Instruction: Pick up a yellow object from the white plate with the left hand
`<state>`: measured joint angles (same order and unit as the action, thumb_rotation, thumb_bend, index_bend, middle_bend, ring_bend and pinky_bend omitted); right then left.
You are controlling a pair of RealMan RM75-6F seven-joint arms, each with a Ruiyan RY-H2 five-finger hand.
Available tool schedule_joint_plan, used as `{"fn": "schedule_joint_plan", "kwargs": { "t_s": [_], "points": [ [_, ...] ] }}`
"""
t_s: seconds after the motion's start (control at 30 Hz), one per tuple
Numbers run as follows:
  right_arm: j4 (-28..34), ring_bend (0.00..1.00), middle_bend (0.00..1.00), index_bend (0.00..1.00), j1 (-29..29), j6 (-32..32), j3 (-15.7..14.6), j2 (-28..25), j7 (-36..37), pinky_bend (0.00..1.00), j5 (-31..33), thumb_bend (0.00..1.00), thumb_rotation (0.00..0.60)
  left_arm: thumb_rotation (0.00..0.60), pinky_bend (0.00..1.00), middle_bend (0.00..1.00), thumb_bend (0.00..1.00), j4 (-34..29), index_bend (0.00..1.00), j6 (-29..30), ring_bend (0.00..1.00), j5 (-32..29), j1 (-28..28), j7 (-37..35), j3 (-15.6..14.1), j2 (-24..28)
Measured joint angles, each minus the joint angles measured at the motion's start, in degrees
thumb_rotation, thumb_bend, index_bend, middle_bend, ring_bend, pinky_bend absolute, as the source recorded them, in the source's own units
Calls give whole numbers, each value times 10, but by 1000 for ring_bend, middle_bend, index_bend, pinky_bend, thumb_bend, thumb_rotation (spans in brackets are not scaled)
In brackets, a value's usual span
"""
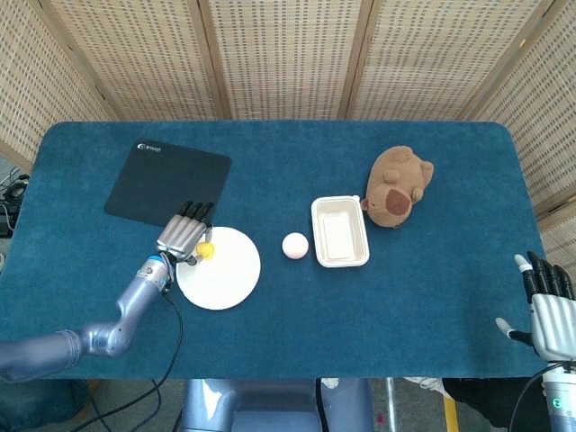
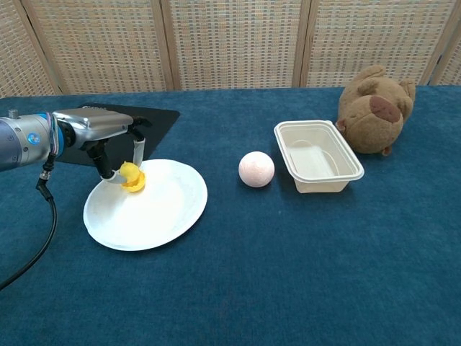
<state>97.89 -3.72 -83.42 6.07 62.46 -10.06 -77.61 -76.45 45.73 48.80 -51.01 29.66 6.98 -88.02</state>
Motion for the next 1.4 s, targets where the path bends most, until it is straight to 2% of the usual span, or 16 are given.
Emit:
{"fn": "schedule_joint_plan", "kwargs": {
  "t_s": [0.13,0.37,0.5,0.73,0.97,1.17,1.4],
  "points": [
    [0,0,0,27,0,0,0,1,-2,0,1,0,600,600,0,0,197,2,317,0,0,6,-1,-4,-2,-1],
    [2,0,0,28,0,0,-1,1,-2,0,-1,0,600,600,0,0,171,-20,155,4,0,18,5,-24,-1,22],
    [4,0,0,29,0,-1,-3,0,-2,0,-4,0,600,600,0,0,167,-58,9,20,0,39,16,-45,3,54],
    [9,0,0,32,3,-7,-6,-4,3,0,-14,0,600,600,0,0,124,-153,0,111,0,120,81,-116,1,151],
    [6,0,0,29,1,-2,-9,-2,0,0,-16,0,600,600,0,0,81,-197,0,250,0,205,215,-232,-37,238],
    [6,0,0,29,3,-8,-13,-2,1,0,-30,0,600,600,0,0,82,-185,0,350,0,253,316,-310,-76,268],
    [13,0,0,29,9,-23,-19,-6,3,0,-50,0,600,600,0,0,83,-178,0,410,0,300,379,-335,-100,274]
  ]
}}
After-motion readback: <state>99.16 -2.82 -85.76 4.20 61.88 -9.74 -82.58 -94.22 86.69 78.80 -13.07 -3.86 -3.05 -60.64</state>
